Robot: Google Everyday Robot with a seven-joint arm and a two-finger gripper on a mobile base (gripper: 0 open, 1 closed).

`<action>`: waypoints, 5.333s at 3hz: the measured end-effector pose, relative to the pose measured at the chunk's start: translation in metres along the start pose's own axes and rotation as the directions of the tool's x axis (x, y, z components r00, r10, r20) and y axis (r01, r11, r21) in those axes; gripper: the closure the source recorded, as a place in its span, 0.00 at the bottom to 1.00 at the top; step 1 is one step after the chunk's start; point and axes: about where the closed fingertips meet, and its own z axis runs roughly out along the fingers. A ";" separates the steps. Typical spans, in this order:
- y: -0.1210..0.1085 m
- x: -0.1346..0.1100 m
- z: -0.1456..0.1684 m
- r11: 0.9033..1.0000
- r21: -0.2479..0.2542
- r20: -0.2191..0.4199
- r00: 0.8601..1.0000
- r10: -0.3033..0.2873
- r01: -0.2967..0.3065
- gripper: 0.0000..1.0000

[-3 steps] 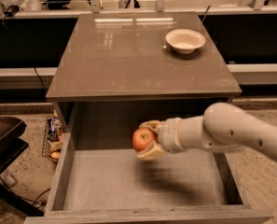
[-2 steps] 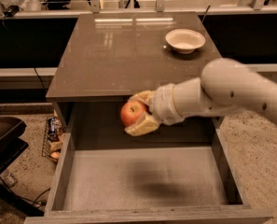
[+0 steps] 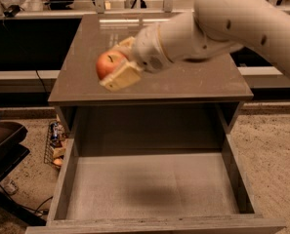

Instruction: Pick apple from top drawer and place on counter

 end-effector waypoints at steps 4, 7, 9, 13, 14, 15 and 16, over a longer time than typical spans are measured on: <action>-0.101 -0.029 0.045 0.955 0.281 0.135 0.989 0.062 -0.098 1.00; -0.192 0.009 0.094 0.941 0.317 -0.005 0.993 0.121 -0.114 1.00; -0.234 0.039 0.139 0.940 0.287 0.038 0.983 0.180 -0.183 1.00; -0.232 0.057 0.177 0.942 0.231 0.068 0.970 0.233 -0.242 0.38; -0.230 0.057 0.180 0.943 0.227 0.068 0.970 0.233 -0.243 0.16; -0.229 0.056 0.183 0.944 0.222 0.067 0.970 0.234 -0.243 0.00; -0.229 0.056 0.183 0.944 0.222 0.067 0.970 0.234 -0.243 0.00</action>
Offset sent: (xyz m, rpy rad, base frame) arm 0.1529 0.0442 0.0098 0.2408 -0.1795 -0.3788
